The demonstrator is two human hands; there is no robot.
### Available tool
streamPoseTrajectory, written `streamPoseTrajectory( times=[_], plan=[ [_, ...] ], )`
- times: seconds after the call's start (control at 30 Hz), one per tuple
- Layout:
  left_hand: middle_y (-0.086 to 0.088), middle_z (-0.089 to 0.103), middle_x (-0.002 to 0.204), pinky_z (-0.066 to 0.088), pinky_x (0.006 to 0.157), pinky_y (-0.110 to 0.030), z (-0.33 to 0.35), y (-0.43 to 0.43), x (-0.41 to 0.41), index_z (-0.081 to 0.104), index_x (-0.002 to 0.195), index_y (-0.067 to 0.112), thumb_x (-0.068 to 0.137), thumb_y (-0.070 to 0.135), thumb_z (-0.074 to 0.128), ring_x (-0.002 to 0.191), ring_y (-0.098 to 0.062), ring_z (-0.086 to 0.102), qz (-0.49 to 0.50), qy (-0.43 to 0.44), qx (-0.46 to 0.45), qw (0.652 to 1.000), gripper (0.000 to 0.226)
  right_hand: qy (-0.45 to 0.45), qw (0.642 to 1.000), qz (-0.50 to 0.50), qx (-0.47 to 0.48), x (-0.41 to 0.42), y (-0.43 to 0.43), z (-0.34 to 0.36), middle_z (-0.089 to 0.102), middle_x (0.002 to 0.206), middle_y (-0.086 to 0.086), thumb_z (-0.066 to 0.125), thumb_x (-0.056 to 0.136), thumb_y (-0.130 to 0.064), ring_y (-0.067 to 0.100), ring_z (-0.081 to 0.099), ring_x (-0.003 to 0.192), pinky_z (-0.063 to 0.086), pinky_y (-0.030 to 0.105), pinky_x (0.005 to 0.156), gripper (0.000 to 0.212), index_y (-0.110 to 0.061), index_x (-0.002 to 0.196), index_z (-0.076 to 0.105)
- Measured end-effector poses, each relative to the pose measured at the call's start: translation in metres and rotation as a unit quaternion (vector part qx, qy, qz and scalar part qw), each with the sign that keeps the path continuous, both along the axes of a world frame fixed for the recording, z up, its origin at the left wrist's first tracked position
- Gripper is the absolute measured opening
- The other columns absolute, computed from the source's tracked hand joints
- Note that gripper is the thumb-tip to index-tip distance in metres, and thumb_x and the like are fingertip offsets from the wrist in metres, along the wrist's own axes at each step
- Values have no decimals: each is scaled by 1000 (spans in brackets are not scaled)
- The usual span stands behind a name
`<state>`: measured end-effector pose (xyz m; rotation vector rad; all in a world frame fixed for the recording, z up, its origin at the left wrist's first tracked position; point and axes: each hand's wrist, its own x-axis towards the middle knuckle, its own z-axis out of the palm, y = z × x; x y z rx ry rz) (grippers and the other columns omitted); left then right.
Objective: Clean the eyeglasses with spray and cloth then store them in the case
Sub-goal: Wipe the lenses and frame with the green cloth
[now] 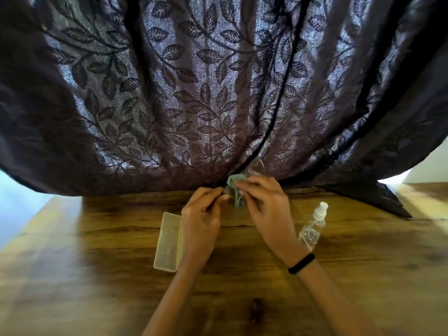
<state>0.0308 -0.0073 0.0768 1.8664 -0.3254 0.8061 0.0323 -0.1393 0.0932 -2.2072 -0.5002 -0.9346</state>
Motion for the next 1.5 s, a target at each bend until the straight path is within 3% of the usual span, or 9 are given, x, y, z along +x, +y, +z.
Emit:
streamPoseTrajectory(
  times=[0.1, 0.3, 0.43, 0.57, 0.7, 0.83, 1.0, 1.2, 1.5],
  plan=[
    [-1, 64, 86, 43, 68, -6, 0, 0, 3, 69, 97, 3, 80, -7, 63, 79, 0, 60, -1, -4, 3, 1000, 21, -15, 999, 24, -26, -6, 2, -9, 64, 100, 7, 63, 80, 4, 17, 54, 95, 45, 21, 83, 30, -9, 106, 68],
    [-3, 66, 87, 44, 67, -4, -1, -2, -2, 69, 96, -1, 79, -5, 65, 81, 3, 59, 17, -19, 19, 999, 18, 17, 998, -43, 36, 9, -13, -3, 64, 100, 10, 62, 82, 1, 25, 57, 95, 40, 17, 85, 22, -5, 103, 68],
    [-8, 65, 87, 46, 69, -7, 2, -5, -1, 68, 96, -4, 78, -12, 63, 80, -6, 59, 24, -23, 12, 999, 21, -17, 1000, 6, 0, -1, 0, -8, 64, 102, 7, 58, 83, -3, 16, 51, 98, 40, 15, 87, 26, -8, 107, 67],
    [-6, 64, 86, 42, 71, -2, 4, -3, -3, 68, 94, -6, 76, -15, 62, 83, -3, 57, 35, -38, 23, 998, 20, -26, 999, 18, -3, -7, -2, -17, 63, 101, 7, 59, 83, -1, 14, 50, 93, 44, 20, 81, 27, -9, 108, 66],
    [-10, 66, 85, 43, 71, -3, 3, -5, -5, 69, 92, -6, 77, -10, 64, 82, -4, 58, 27, -40, 12, 999, 17, 13, 998, -25, 58, 2, -13, -7, 65, 100, 10, 62, 82, 2, 25, 58, 91, 46, 21, 79, 24, -5, 104, 68],
    [-6, 65, 85, 44, 72, -4, 3, -7, -1, 69, 94, -3, 77, -10, 64, 82, -4, 58, 25, -36, -6, 999, 19, 8, 999, -23, 45, 2, -2, 6, 65, 101, 9, 63, 82, 2, 27, 57, 96, 52, 34, 82, 25, -6, 104, 68],
    [-2, 62, 87, 46, 73, -8, -1, -3, 6, 68, 97, -2, 75, -19, 60, 82, 0, 59, 41, -40, -25, 998, 29, -34, 999, 10, 1, -15, 12, -9, 64, 99, 8, 60, 83, 0, 15, 51, 91, 45, 20, 81, 27, -7, 108, 67],
    [-1, 63, 84, 44, 71, -5, 0, -4, -2, 69, 95, -1, 78, -10, 63, 81, 7, 59, 23, -36, -27, 999, 20, -2, 997, -43, 67, -1, -7, -3, 66, 98, 10, 63, 81, 2, 24, 59, 90, 53, 33, 77, 22, -5, 102, 69],
    [-6, 63, 85, 45, 73, -6, 0, -6, 5, 68, 94, -3, 74, -20, 61, 81, 2, 58, 41, -56, -39, 997, 27, -37, 999, -10, 13, -13, 13, -5, 64, 101, 8, 58, 83, 0, 14, 49, 96, 42, 15, 85, 25, -6, 105, 67]
  ],
)
